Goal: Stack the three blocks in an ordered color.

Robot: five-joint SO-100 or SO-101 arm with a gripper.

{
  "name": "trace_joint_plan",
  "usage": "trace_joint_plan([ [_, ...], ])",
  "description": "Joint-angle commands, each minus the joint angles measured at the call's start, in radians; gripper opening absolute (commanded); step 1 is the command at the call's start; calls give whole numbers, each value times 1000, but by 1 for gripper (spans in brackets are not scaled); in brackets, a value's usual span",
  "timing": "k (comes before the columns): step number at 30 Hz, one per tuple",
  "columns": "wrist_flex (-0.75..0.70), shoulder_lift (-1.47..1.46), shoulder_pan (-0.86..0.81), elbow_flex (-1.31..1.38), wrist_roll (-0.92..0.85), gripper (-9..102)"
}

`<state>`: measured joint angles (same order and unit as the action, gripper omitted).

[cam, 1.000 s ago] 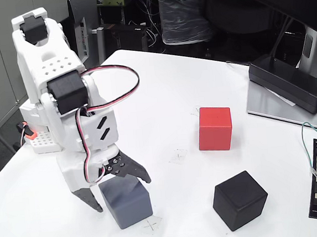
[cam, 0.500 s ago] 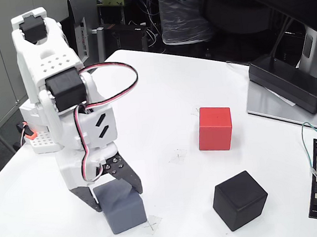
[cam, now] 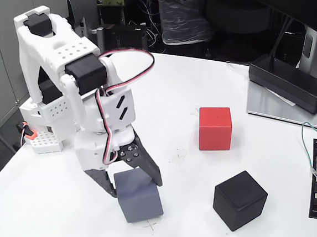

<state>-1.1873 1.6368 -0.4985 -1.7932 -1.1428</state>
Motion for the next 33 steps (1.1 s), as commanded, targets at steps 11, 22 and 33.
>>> trace_joint_plan([
  [11, -204, 241, 153, 117, 250, 7],
  [22, -396, 238, 354, 540, 529, 7],
  [33, -396, 198, 611, 572, 790, 7],
])
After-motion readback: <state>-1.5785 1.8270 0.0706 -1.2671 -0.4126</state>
